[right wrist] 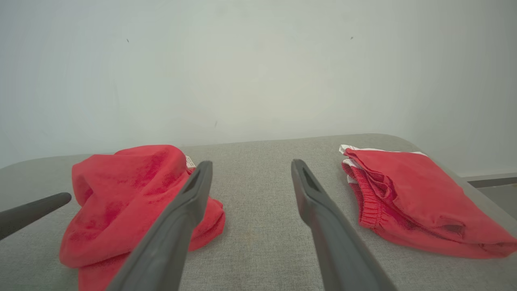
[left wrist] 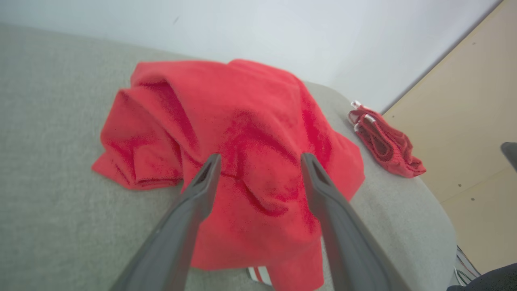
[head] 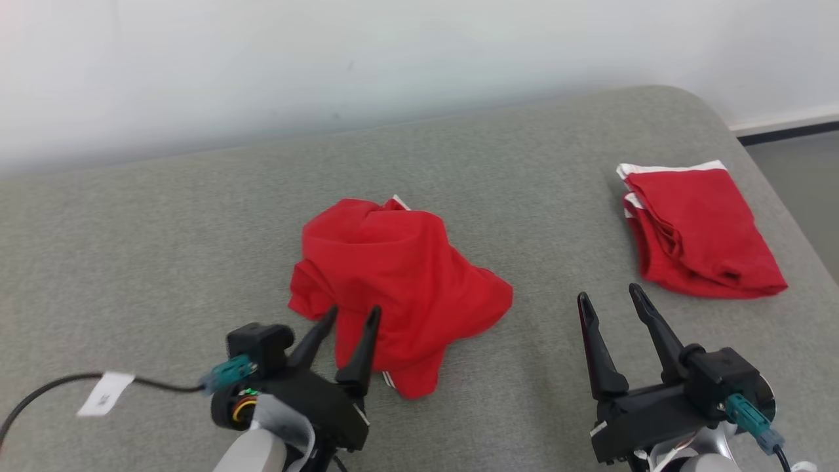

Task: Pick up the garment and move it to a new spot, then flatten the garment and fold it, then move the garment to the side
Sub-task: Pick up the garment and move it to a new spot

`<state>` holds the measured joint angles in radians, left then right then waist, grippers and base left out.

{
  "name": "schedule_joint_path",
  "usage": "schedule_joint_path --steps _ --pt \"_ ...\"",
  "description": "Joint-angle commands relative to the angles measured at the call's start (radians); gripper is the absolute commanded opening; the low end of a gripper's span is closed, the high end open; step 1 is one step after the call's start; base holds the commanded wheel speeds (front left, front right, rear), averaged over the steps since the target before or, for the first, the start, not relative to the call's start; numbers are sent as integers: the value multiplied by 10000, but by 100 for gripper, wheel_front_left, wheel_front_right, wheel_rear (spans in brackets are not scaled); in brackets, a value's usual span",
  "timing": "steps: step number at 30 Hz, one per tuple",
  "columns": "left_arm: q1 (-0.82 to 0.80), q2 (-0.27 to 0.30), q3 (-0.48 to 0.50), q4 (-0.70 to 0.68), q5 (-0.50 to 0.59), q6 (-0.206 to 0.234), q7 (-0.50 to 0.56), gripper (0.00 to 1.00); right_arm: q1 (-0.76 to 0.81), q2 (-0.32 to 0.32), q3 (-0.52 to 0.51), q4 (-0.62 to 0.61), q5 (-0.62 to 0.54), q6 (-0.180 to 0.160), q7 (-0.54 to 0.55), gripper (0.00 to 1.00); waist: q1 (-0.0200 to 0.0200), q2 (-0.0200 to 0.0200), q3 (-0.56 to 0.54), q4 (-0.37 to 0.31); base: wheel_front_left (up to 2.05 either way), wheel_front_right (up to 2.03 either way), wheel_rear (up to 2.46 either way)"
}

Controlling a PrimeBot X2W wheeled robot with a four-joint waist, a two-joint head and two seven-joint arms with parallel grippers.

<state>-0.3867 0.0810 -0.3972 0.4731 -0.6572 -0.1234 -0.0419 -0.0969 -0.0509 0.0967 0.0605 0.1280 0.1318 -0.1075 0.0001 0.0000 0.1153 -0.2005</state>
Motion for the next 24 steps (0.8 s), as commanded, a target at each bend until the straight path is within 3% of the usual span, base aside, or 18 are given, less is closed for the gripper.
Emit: schedule_joint_path --steps 1,5,10,15,19,24 --pt "253 211 -49 -178 194 -34 -461 100 200 8 -66 67 4 -19 -76 100 -1 0 -140 384 0 0 0" --pt "715 685 -18 -791 844 80 -1788 100 295 7 -310 79 -55 -19 -122 100 -1 0 -285 783 0 0 0" --pt "1548 1134 521 -1936 1691 530 -2226 100 415 6 -561 114 -70 -19 -255 100 -1 0 -419 1244 0 0 0" --pt "2802 1046 1811 -3382 2359 702 -2237 100 610 2 -618 373 11 -19 -402 100 -1 0 -617 1554 0 0 0" --pt "3826 767 2886 -4174 2792 572 -2238 100 627 6 -581 673 103 -19 -547 100 -1 0 -748 1719 0 0 0" --pt "4784 610 3309 -4344 3474 337 -2242 100 825 0 -526 1084 131 -19 -660 100 -1 0 -941 1834 0 0 0"
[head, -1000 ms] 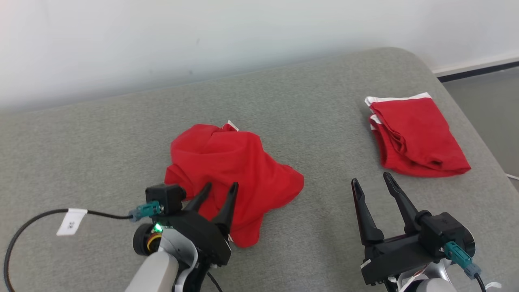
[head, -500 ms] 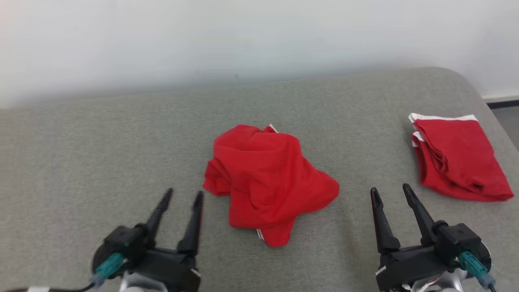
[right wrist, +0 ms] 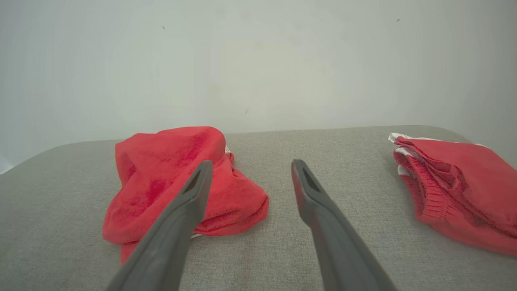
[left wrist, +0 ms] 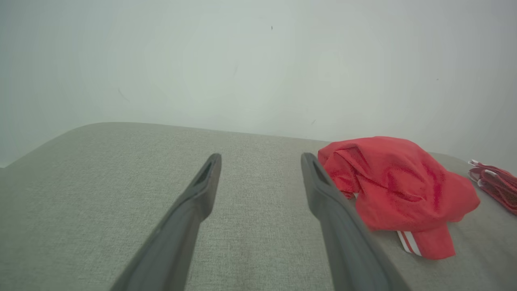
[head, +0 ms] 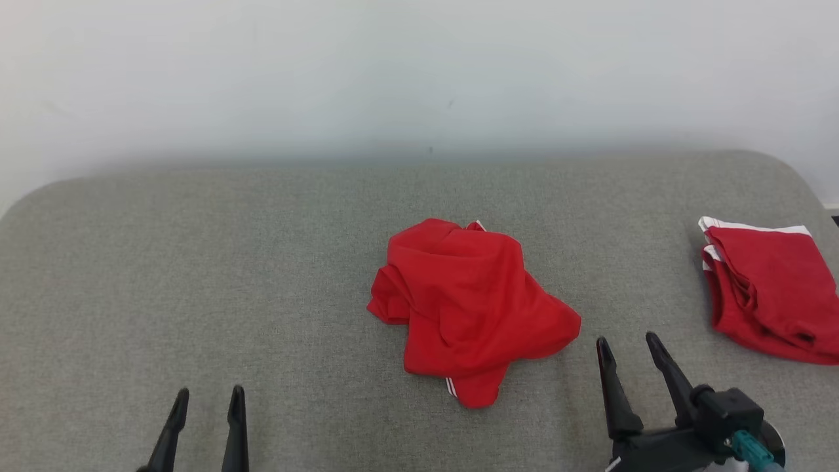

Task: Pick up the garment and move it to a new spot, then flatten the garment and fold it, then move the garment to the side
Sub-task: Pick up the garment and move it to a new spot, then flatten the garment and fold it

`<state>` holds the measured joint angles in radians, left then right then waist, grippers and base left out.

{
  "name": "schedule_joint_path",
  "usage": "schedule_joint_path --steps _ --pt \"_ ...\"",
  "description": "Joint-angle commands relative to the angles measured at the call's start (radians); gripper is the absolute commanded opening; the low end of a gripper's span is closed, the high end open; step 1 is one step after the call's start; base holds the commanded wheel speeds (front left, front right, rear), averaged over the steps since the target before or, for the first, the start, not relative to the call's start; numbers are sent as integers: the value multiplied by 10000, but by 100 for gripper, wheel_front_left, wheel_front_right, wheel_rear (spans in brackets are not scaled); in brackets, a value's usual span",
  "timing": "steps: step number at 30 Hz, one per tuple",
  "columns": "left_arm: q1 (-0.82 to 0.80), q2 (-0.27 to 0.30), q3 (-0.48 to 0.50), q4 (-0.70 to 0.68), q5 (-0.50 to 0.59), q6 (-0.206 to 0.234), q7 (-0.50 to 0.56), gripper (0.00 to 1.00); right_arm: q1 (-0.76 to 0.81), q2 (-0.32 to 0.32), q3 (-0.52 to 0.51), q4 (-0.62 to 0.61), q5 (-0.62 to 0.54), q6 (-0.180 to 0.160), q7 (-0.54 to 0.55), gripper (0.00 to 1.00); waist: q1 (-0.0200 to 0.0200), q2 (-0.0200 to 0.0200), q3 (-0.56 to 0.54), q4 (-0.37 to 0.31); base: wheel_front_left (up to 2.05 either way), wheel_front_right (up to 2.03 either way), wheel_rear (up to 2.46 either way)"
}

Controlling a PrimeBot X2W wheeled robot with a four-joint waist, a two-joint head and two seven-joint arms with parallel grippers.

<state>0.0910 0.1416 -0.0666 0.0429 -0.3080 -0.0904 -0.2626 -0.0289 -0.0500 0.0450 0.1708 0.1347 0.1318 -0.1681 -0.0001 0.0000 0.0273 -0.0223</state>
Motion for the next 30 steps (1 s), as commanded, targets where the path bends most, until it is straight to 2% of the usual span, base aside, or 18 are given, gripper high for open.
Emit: schedule_joint_path --steps 1,13,30 --pt "142 -18 39 0 34 -53 -33 100 179 -5 -21 65 58 -19 -19 100 1 0 -89 62 0 0 0" --pt "741 -432 360 230 515 -322 -35 100 194 -6 80 518 150 -19 139 100 1 0 -261 48 0 0 0" --pt "484 -593 165 327 725 -412 -36 100 82 -5 184 580 184 -19 111 100 1 0 -263 15 0 0 0"
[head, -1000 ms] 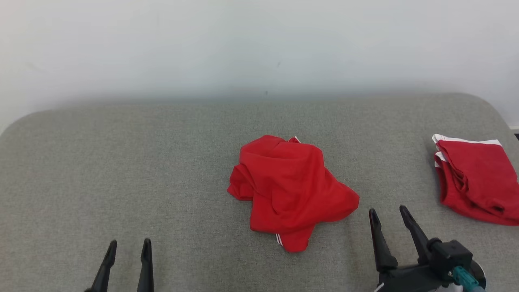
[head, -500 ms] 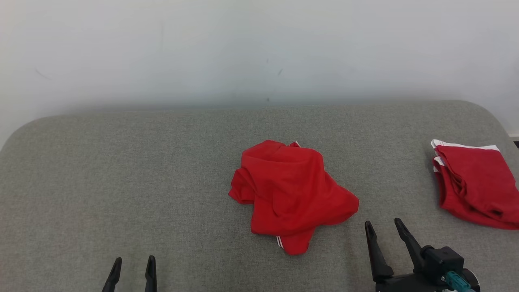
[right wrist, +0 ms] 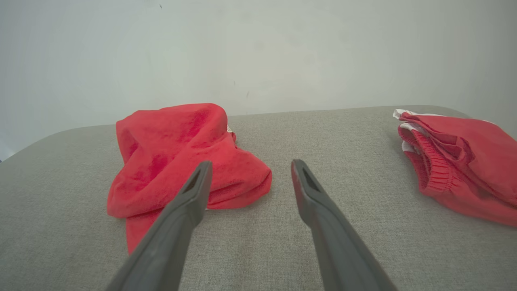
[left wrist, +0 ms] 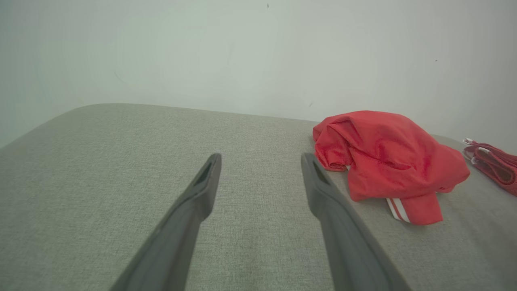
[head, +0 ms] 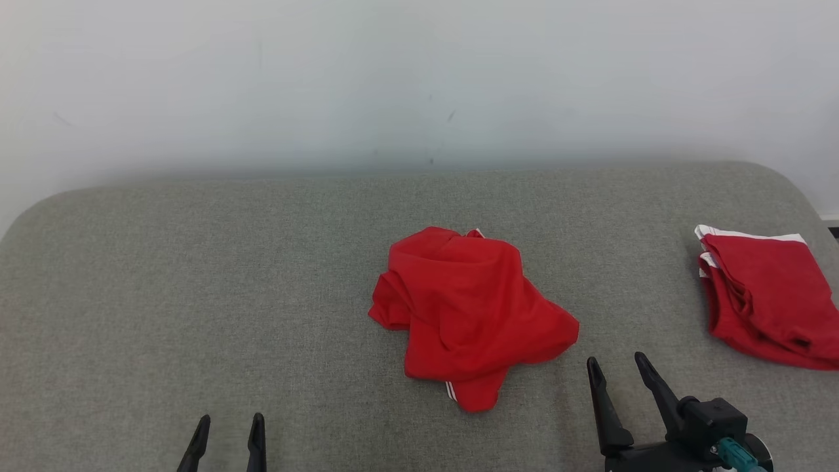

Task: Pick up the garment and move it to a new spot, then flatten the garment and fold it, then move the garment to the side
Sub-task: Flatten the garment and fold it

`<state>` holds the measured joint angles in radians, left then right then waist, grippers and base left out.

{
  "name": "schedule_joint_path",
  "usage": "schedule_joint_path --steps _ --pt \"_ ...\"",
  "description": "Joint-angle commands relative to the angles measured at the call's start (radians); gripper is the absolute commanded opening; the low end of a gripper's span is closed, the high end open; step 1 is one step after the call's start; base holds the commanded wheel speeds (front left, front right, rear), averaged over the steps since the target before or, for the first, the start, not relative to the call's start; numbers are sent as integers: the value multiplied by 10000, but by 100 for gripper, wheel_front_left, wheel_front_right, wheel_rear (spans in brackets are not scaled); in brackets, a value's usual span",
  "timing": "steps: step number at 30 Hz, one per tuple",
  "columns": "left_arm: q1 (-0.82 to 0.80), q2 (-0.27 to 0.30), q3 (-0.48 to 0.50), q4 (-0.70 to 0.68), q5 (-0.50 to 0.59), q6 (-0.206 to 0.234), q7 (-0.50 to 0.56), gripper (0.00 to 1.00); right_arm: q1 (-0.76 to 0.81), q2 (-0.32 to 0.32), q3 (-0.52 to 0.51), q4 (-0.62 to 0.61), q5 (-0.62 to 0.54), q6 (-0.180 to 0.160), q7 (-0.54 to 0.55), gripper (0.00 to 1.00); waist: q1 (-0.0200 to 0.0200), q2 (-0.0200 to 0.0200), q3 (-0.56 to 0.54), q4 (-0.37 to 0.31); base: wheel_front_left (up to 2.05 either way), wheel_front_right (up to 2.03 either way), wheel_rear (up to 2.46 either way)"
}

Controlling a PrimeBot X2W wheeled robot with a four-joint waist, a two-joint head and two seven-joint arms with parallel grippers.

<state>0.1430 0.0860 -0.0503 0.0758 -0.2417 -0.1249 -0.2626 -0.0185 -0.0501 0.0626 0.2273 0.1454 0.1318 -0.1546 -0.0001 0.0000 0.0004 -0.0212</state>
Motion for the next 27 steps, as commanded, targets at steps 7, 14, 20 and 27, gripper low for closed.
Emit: schedule_joint_path --steps 7,14,20,27 --pt "-125 55 -248 90 189 -48 -36 100 -68 -3 62 8 89 -19 -12 100 1 0 44 -29 0 0 0" --pt "-1415 890 -2525 695 197 -53 29 100 -182 -2 70 -123 -33 -19 85 100 1 0 216 -352 0 0 0" --pt "-3372 1334 -4945 1607 -331 -55 316 100 -272 -3 174 -192 103 -19 54 100 1 0 592 -961 0 0 0" --pt "-5536 1171 -6610 3259 -870 -43 680 100 -553 -3 330 -92 234 -19 -132 100 1 0 1208 -1955 0 0 0"
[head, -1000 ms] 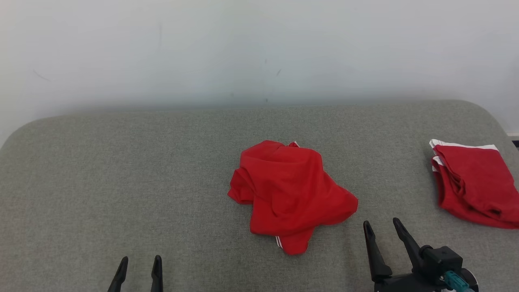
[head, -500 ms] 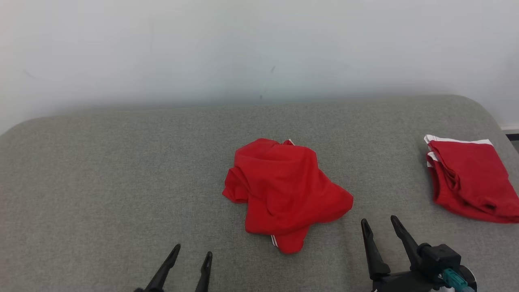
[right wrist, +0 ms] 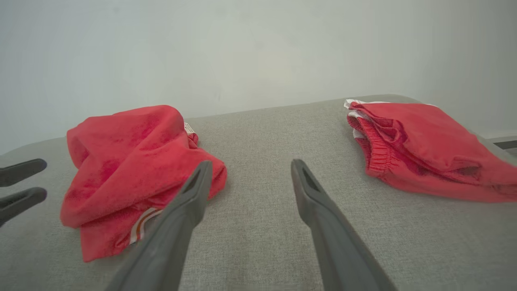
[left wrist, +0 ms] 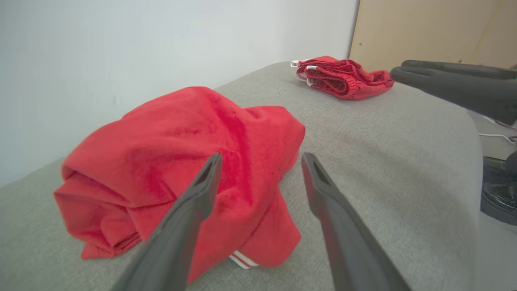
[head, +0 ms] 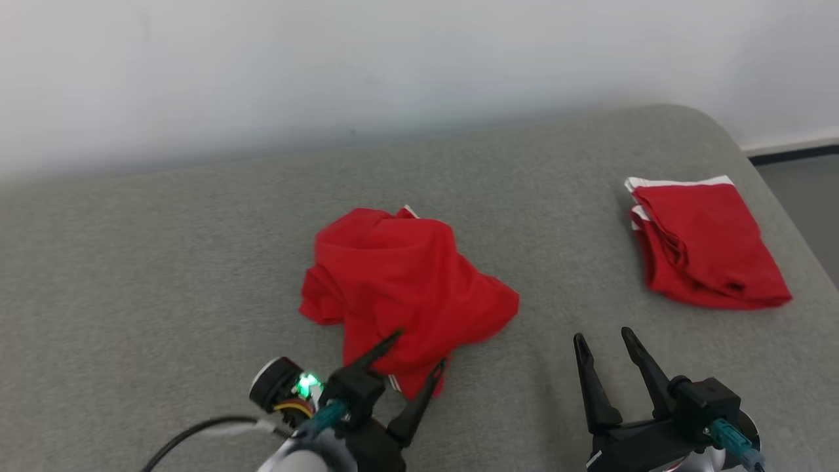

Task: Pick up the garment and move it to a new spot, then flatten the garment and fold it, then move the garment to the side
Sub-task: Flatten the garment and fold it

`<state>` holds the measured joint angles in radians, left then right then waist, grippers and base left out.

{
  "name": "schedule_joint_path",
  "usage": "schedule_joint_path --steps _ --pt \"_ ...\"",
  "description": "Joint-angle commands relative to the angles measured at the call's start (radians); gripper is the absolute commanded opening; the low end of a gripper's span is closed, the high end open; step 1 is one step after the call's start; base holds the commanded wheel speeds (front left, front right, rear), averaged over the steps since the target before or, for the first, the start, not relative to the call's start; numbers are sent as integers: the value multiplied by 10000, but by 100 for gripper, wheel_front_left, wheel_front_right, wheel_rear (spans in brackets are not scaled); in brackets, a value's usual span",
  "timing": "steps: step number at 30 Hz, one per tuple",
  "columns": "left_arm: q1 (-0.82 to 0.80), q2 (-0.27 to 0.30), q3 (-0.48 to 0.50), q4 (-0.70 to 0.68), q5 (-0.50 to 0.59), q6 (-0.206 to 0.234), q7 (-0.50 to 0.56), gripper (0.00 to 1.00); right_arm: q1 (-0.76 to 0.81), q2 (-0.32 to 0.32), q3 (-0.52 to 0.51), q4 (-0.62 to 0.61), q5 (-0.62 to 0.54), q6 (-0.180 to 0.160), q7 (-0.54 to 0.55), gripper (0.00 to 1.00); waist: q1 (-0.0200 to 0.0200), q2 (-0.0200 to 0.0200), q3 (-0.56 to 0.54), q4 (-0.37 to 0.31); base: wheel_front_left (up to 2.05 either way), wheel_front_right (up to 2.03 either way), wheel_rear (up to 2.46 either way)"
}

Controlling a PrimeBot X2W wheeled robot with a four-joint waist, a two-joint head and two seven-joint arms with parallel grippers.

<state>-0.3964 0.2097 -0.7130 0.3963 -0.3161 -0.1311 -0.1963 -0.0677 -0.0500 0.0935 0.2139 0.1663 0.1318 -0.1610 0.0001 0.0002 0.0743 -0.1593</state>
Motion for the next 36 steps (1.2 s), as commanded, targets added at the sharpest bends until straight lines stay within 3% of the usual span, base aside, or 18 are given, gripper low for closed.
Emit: schedule_joint_path --steps 1,5,12,13,14,15,22,28,36 --pt "-380 -130 -85 388 -141 18 136 100 -115 -7 11 65 41 -19 -84 100 -1 -2 542 -697 0 0 0" --pt "-1199 -421 -142 1525 -185 46 475 100 -229 -2 55 164 97 -19 -180 100 -1 -2 805 -1228 0 0 0" --pt "-1961 -809 -79 2985 -166 463 873 100 -355 -2 156 285 250 -19 -356 100 -1 -2 1025 -1760 0 0 0" --pt "-2014 -846 -108 3092 -161 455 860 81 -362 -1 161 318 258 -19 -385 100 -1 -2 1031 -1778 0 0 0" --pt "-2057 -868 -122 3184 -135 453 776 33 -357 1 162 341 258 -19 -411 100 -1 -2 1032 -1790 0 0 0" --pt "-2087 -899 -112 3235 -176 438 661 0 -341 -2 151 364 262 -19 -441 100 -1 -2 1031 -1793 0 0 0" --pt "-2743 -1194 -316 3298 -260 268 130 0 -437 -2 168 484 148 -19 -464 100 -1 -2 884 -1565 0 0 0" --pt "-4354 -1560 -405 2276 -547 142 -463 0 -476 -4 250 467 106 -19 -374 100 -1 -2 601 -1235 0 0 0" --pt "-4810 -1555 -23 357 -1208 640 -651 0 -188 -2 46 402 98 -19 -331 100 -1 -2 426 -677 0 0 0"
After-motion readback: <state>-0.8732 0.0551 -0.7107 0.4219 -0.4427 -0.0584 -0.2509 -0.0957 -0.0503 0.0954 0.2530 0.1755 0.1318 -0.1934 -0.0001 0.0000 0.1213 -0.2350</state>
